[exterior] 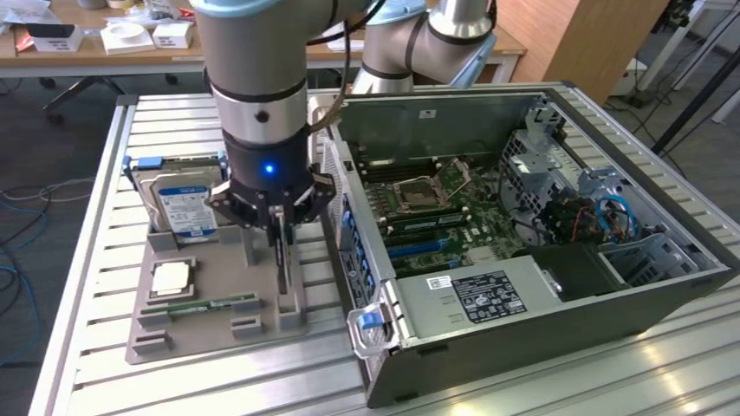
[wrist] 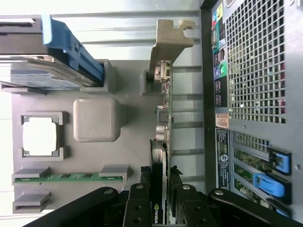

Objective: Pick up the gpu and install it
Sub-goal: 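Pick up the gpu and move the gpu toward the slot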

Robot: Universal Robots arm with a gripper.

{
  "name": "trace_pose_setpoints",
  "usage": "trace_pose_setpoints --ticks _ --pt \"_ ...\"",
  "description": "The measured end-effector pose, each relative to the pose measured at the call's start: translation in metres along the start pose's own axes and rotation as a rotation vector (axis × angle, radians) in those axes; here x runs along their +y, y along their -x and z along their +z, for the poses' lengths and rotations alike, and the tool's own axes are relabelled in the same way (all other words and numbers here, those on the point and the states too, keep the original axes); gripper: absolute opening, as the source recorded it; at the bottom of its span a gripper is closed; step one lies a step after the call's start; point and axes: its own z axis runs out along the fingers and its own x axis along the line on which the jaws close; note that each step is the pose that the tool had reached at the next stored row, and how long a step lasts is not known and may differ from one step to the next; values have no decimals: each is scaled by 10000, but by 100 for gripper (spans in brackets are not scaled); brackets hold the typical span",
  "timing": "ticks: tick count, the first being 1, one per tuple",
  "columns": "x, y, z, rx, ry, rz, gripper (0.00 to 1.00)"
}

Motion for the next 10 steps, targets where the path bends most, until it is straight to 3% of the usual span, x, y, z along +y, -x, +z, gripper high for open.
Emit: trace_pose_setpoints --ticks 10 --pt "19 12 -445 -17 2 -36 26"
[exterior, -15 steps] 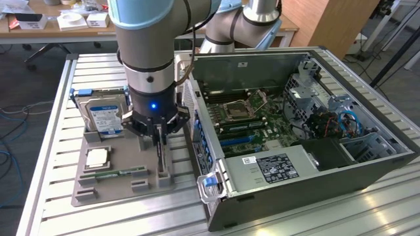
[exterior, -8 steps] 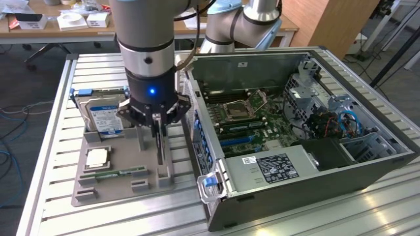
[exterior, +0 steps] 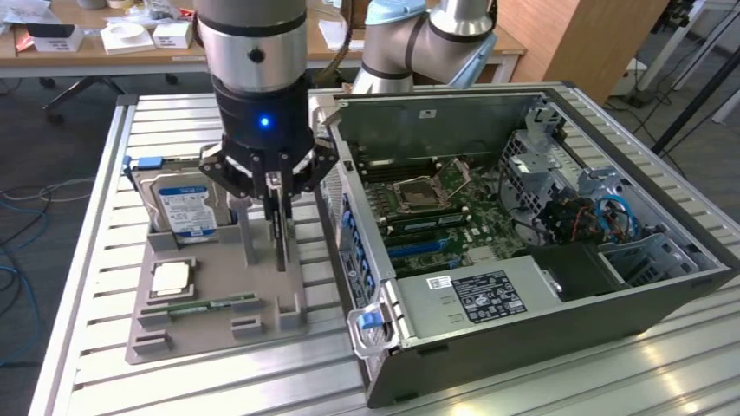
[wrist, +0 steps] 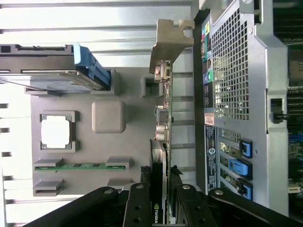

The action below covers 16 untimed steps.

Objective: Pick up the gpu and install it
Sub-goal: 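Pick up the gpu and move the gpu toward the slot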

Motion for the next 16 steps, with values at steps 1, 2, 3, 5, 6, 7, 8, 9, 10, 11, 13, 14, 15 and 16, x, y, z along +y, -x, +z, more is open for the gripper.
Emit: trace_pose_setpoints --ticks 1,2,3,5,6,7,8,9,10,11,13,14,15,16 --pt "2 1 -44 -2 -1 -1 26" --pt "4 2 -89 -4 0 -2 26" --pt "6 3 -135 -7 0 -2 26" --pt "10 6 -226 -9 -1 -3 26" --pt "12 7 -271 -10 0 -3 26" --pt "14 9 -317 -12 1 -3 26" --pt "16 10 -360 -12 0 -3 26" --pt "18 11 -410 -13 0 -3 26" --pt "20 12 -454 -14 1 -4 26" --pt "22 13 -498 -15 0 -3 26" --pt "25 16 -582 -18 1 -4 26" --pt "27 17 -623 -18 1 -3 26" --pt "29 18 -664 -20 2 -4 26" --pt "31 19 -706 -20 1 -5 26"
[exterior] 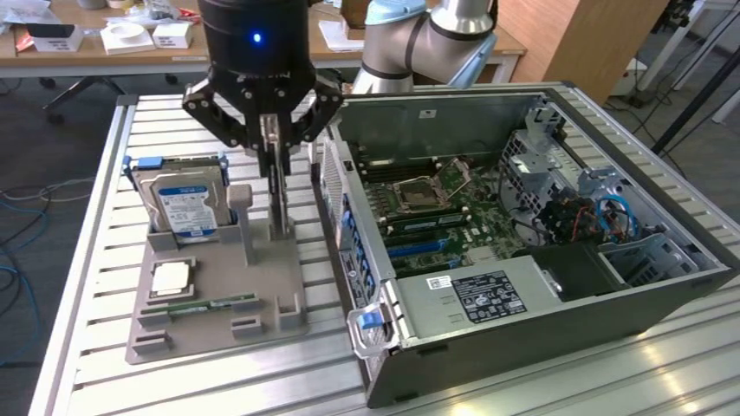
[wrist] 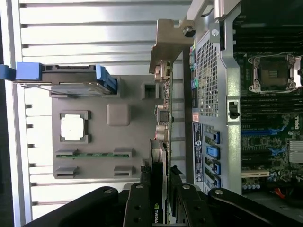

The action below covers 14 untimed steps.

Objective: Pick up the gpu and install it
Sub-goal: 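Pick up the gpu and move the gpu toward the slot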

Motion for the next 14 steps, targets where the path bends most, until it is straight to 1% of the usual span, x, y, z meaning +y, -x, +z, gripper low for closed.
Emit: trace_pose_setpoints --ticks 2,5,11,14 --pt "4 3 -82 -4 1 -4 26" --pt "7 5 -156 -8 1 -21 26" --pt "10 7 -238 -10 5 -92 26" --pt "11 7 -252 -9 6 -118 26"
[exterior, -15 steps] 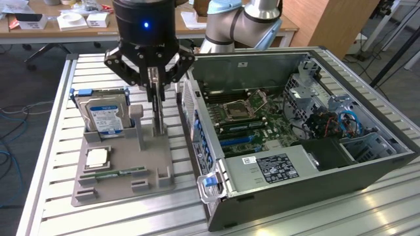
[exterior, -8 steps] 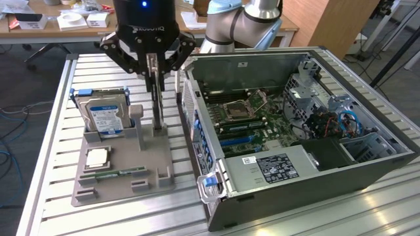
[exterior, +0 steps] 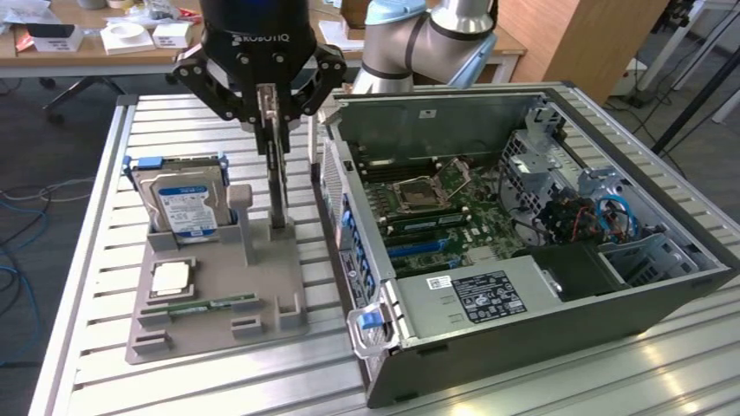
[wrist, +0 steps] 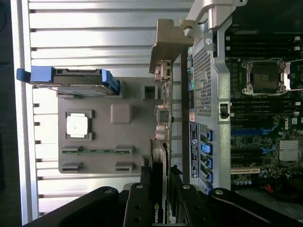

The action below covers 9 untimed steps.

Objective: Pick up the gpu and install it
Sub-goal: 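Pick up the gpu and move the gpu toward the slot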

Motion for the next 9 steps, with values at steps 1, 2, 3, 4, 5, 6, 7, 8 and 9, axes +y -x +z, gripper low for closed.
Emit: trace_pose_setpoints --ticks 1,2,3,4,5,6,7,8,9 --pt "0 0 0 0 0 0 26" --pt "0 0 -1 1 -1 -1 26" --pt "0 0 -1 1 -1 -1 26" --pt "0 0 -1 2 -1 -1 26" --pt "0 0 -1 1 -1 -1 26" --pt "0 3 -3 3 -3 -2 26" --pt "1 12 -3 5 -3 -2 26" --pt "2 27 -2 3 -3 -2 26" --pt "2 42 0 2 -1 -1 26"
